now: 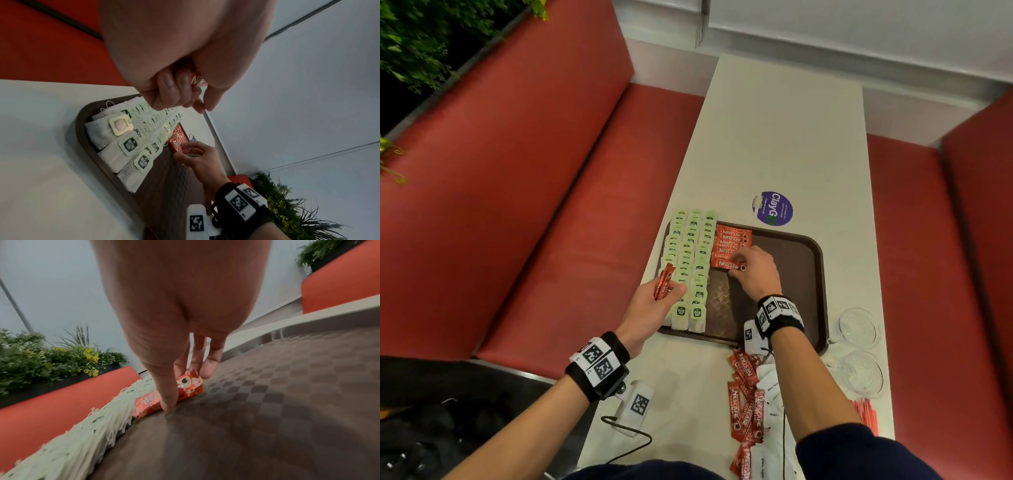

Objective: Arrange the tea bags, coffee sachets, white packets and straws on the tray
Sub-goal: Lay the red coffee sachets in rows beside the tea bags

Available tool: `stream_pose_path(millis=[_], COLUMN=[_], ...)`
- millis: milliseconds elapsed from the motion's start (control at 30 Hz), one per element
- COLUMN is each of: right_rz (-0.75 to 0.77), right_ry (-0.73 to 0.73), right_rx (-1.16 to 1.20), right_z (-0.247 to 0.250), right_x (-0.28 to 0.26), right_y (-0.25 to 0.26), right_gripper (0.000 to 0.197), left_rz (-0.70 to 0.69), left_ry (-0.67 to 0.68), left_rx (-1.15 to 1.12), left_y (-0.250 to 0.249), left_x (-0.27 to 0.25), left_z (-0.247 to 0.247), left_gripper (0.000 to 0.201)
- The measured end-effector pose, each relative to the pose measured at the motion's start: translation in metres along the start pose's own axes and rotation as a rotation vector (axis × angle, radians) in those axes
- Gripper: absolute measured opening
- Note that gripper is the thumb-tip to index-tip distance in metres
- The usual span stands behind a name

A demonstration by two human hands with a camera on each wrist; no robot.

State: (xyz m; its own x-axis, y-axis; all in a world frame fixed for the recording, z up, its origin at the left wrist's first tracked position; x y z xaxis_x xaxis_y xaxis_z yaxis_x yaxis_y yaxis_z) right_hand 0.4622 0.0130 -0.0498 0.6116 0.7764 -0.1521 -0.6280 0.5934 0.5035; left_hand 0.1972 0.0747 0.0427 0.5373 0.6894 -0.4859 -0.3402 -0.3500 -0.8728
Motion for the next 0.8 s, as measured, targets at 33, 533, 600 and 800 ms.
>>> stream_pose_path(millis=[33,533,600,800], right_rz=[-0.011,-0.008,-0.011,0.008], right_ry=[0.004,-0.045,-0.056,-0.195], right_rx=[0.008,-0.027,-0.030,0.179], right_z=[-0.003,-0.006,-0.004,0.023], right_x=[0.002,0.005,0.003,-0.028], right_y=[-0.001,0.000,0.002,0.033], right_gripper=[0.030,0.021,0.023,0.016], left_rz=[0.003,0.055,0.109,0.093], left_ry=[-0.012,0.112,0.127,0.140], left_rx=[0.019,-0.071,-0.163,-0.233], left_y=[0.003,0.018,0.025,0.021], left_x=[0.001,0.006,0.009,0.006], left_z=[0.002,-0.001,-0.001,-0.004], left_gripper=[0.019,0.023,0.029,0.013])
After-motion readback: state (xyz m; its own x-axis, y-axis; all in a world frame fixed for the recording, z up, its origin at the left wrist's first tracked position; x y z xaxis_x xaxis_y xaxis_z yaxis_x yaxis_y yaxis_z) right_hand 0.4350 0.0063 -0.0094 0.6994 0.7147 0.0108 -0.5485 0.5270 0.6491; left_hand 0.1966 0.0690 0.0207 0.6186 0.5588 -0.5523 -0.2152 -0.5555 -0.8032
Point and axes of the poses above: each hand's wrist, its own x-axis towards the middle knuckle, its own z-axis out of the back of the hand, y = z × x, the point moved 7 cm from there along x, towards the middle knuckle, and after that the axes turned 2 degrees about -y, right-handed, at the moved point
